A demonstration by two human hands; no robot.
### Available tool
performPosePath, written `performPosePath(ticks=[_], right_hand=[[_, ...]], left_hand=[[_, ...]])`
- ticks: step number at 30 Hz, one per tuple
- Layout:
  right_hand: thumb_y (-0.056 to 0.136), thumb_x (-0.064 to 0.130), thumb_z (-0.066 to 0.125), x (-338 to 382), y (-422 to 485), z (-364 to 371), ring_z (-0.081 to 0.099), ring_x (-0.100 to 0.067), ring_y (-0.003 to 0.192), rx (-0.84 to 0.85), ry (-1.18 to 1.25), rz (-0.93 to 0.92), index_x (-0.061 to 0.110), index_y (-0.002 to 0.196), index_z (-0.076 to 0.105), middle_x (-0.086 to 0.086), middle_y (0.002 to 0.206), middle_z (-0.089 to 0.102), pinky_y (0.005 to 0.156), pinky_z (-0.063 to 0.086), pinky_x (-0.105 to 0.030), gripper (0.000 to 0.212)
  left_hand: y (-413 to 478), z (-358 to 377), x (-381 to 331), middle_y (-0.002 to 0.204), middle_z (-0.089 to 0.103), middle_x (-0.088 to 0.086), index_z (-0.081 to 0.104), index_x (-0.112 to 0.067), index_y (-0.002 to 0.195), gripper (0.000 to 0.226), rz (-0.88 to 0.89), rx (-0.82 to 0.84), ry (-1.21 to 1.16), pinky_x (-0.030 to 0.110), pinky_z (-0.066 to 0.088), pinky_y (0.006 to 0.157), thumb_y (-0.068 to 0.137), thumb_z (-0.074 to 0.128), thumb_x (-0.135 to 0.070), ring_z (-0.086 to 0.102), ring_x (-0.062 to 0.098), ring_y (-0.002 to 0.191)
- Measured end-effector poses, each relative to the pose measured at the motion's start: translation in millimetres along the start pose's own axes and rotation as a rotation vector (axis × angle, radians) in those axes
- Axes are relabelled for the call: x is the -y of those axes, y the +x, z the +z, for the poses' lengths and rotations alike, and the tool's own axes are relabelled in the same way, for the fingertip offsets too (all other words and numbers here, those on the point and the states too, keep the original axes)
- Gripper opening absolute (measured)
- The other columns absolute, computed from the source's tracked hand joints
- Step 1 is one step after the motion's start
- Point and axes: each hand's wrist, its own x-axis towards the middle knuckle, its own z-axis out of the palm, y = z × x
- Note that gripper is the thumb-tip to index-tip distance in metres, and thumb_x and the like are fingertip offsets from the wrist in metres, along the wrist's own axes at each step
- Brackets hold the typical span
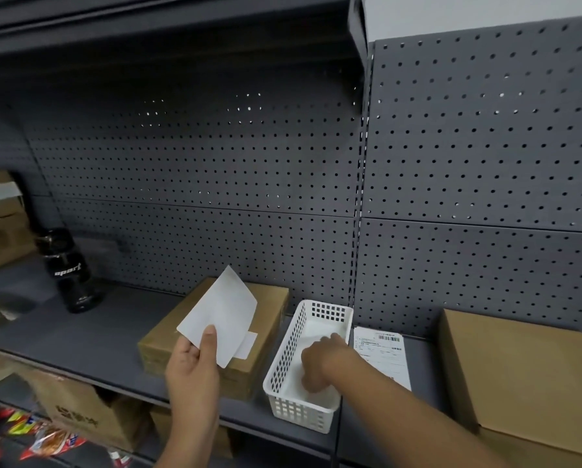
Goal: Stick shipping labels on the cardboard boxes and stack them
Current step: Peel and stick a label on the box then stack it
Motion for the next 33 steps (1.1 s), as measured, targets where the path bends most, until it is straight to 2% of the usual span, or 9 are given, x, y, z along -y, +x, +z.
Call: performPosePath(ticks=[4,9,11,14,17,23,28,30,33], right_hand=[[0.1,0.033,0.048,3,2,2,0.033,-0.034,0.142,0.024,-0.009,-0.011,0.011,0.126,0.06,-0.015,0.143,0.056,0.116,0.024,-0.045,0.037],[0.099,0.023,0.048,-22,-12,0,0.06,-0.032,0.093,-0.14,0.398,-0.039,0.006,0.1,0.061,-0.016,0.104,0.062,0.077,0.047,-0.038,0.022],[0.092,0.013,0.047,-34,-21,2,0.047,-0.028,0.067,-0.282,0.519,-0.048,0.011,0.068,0.046,-0.011,0.073,0.047,0.064,0.041,-0.035,0.024],[0.079,0.004,0.04,-50,-42,0,0.027,-0.024,0.057,-0.467,0.628,-0.081,0.011,0.055,0.035,-0.013,0.059,0.033,0.053,0.031,-0.035,0.025],[0.083,0.008,0.04,-64,-67,5,0.054,-0.03,0.061,-0.519,0.693,-0.031,0.005,0.074,0.067,-0.015,0.074,0.066,0.059,0.052,-0.039,0.029],[0.091,0.024,0.046,-87,-130,21,0.068,-0.016,0.088,-0.651,0.78,0.087,0.026,0.108,0.073,0.008,0.098,0.077,0.081,0.056,-0.034,0.033],[0.093,0.022,0.051,-111,-169,45,0.056,-0.005,0.054,-0.8,1.074,0.172,0.026,0.102,0.074,0.0,0.074,0.074,0.058,0.047,-0.021,0.025],[0.093,0.02,0.051,-124,-181,57,0.051,-0.007,0.05,-0.838,1.16,0.189,0.026,0.098,0.075,-0.005,0.071,0.071,0.053,0.046,-0.026,0.024],[0.09,0.031,0.049,-144,-196,76,0.069,-0.024,0.067,-0.858,1.29,0.218,0.034,0.094,0.072,-0.004,0.077,0.073,0.068,0.061,-0.048,0.023]], left_hand=[[2,5,1,0.112,0.079,-0.01,0.071,-0.03,0.114,0.016,-0.013,-0.004,-0.02,0.042,0.057,0.097,0.104,0.061,-0.025,0.075,0.011,0.105],[0,8,1,0.111,0.079,-0.008,0.07,-0.033,0.114,0.015,-0.001,0.013,-0.018,0.045,0.057,0.097,0.104,0.061,-0.027,0.075,0.016,0.107],[-2,10,1,0.112,0.079,-0.009,0.069,-0.032,0.116,0.016,0.013,0.014,-0.011,0.043,0.057,0.097,0.104,0.06,-0.027,0.074,0.013,0.107],[-4,16,0,0.106,0.079,-0.013,0.069,-0.035,0.112,0.014,0.021,0.002,-0.01,0.037,0.057,0.092,0.104,0.06,-0.028,0.074,0.011,0.104],[-10,26,-1,0.1,0.079,-0.017,0.069,-0.04,0.103,0.013,0.031,0.006,0.012,0.035,0.056,0.09,0.104,0.061,-0.03,0.073,0.011,0.103],[-38,63,3,0.102,0.08,-0.005,0.069,-0.03,0.11,0.012,0.015,0.088,-0.017,0.044,0.058,0.091,0.104,0.06,-0.025,0.075,0.018,0.1],[-68,100,9,0.088,0.072,-0.006,0.069,-0.037,0.106,0.011,0.062,0.183,-0.007,0.035,0.049,0.072,0.104,0.06,-0.033,0.063,0.016,0.083],[-81,119,12,0.094,0.079,-0.012,0.07,-0.035,0.111,0.013,0.053,0.207,-0.009,0.039,0.053,0.083,0.103,0.061,-0.031,0.069,0.012,0.09],[-103,145,15,0.107,0.079,-0.015,0.069,-0.032,0.119,0.018,0.031,0.258,0.005,0.039,0.053,0.098,0.103,0.061,-0.028,0.072,0.007,0.106]])
